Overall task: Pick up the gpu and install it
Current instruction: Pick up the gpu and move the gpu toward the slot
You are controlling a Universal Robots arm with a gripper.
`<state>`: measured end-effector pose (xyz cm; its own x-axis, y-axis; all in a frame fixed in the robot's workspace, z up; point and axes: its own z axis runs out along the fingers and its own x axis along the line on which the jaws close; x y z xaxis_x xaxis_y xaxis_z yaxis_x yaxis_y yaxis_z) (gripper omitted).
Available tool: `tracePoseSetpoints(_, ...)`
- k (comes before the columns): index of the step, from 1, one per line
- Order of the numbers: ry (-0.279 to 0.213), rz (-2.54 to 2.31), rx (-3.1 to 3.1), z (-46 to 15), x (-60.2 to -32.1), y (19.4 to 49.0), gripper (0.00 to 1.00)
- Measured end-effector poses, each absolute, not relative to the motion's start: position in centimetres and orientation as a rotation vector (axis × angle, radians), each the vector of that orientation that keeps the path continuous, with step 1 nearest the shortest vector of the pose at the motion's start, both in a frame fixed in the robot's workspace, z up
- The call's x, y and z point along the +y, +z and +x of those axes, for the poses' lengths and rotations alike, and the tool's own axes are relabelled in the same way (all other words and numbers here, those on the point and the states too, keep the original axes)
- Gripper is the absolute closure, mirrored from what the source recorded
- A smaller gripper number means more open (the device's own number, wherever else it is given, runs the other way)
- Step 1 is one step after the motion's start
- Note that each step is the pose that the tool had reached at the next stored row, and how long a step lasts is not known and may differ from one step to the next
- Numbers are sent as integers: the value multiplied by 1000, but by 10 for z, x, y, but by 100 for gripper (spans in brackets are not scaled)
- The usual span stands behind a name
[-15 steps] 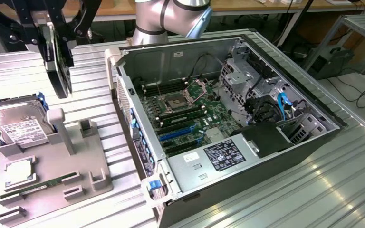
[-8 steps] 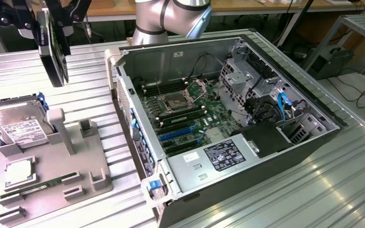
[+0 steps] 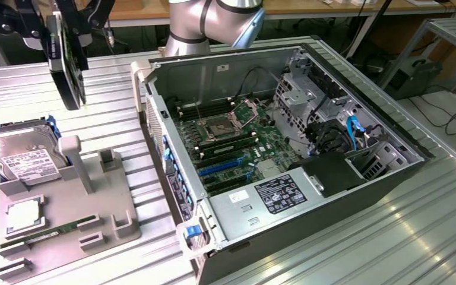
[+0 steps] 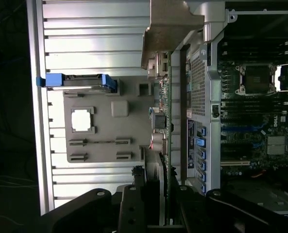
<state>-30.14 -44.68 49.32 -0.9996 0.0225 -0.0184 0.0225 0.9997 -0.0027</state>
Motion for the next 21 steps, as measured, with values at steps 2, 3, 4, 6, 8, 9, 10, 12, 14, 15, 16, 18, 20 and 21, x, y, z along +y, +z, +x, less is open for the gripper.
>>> tracePoseSetpoints(2,-5,35,3123,-301,-447,490,72)
tracePoseSetpoints(3,-5,35,3123,-300,-447,489,72)
tracePoseSetpoints(4,-4,35,3123,-299,-447,489,72)
tracePoseSetpoints(6,-4,35,3123,-294,-447,489,72)
tracePoseSetpoints(8,-4,35,3123,-289,-447,489,72)
tracePoseSetpoints(9,-4,35,3123,-286,-447,488,72)
tracePoseSetpoints(10,-4,35,3123,-284,-447,489,72)
tracePoseSetpoints(12,-4,35,3123,-279,-447,488,72)
tracePoseSetpoints(14,-4,35,3123,-276,-447,488,72)
tracePoseSetpoints(15,-4,35,3123,-274,-447,488,72)
tracePoseSetpoints(16,-4,35,3123,-272,-447,488,72)
tracePoseSetpoints(18,-4,35,3123,-270,-447,488,72)
tracePoseSetpoints(20,-4,35,3123,-268,-447,488,72)
tracePoseSetpoints(21,-4,35,3123,-267,-447,488,72)
